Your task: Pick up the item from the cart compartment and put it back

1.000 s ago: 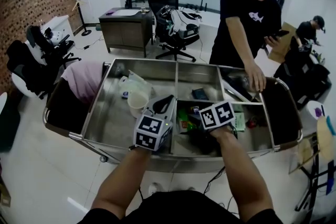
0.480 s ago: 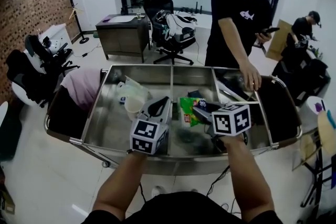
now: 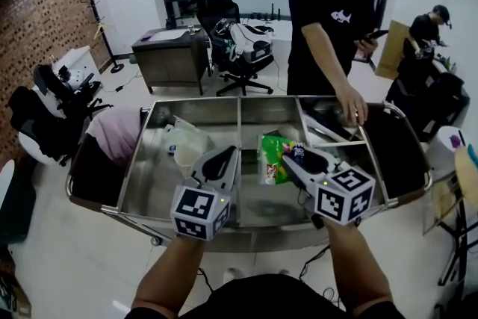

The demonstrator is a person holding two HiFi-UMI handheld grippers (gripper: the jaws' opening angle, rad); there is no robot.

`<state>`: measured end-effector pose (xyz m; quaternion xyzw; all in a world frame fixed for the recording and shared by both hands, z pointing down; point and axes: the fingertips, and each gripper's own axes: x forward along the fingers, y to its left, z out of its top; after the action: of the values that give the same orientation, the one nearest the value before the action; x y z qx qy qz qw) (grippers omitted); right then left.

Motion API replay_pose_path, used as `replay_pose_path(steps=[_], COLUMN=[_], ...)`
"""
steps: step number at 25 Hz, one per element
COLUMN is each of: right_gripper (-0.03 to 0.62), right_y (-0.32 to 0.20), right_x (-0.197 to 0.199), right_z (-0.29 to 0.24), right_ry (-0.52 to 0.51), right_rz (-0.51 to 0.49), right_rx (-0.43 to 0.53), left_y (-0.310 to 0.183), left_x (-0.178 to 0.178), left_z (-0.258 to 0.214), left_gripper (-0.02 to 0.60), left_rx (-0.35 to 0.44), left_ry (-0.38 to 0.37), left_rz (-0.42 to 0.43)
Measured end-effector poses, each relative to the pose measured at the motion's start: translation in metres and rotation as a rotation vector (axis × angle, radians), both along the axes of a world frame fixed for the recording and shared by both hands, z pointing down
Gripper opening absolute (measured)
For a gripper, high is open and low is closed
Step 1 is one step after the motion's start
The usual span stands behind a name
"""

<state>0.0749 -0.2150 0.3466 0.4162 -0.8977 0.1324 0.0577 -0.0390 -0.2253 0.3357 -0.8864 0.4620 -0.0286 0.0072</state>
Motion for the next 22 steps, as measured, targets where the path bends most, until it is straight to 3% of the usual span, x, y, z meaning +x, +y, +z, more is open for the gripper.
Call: replay_pose_path(steps=[8, 13, 22], right_gripper=[0.16, 0.16, 0.16], right_y=[0.032, 0.047, 0.059], right_x=[0.019, 0.028, 0.036], right_z=[-0.017, -0.018, -0.005], right_ry=[-0.072, -0.095, -0.109], right_rz=[0.028, 0.043, 0.064], right_rx=[0.073, 0.083, 0.07], left_y=[0.031, 0.043, 0.054], left_x=[-0.003, -0.004, -0.003], left_z=[-0.008, -0.012, 0.0], left_gripper=[0.0, 0.0, 0.0], left_rx=[0.009, 0.061, 0.03], left_ry=[0.045, 0.007, 0.027], left_rz=[-0.005, -0.022, -0.022])
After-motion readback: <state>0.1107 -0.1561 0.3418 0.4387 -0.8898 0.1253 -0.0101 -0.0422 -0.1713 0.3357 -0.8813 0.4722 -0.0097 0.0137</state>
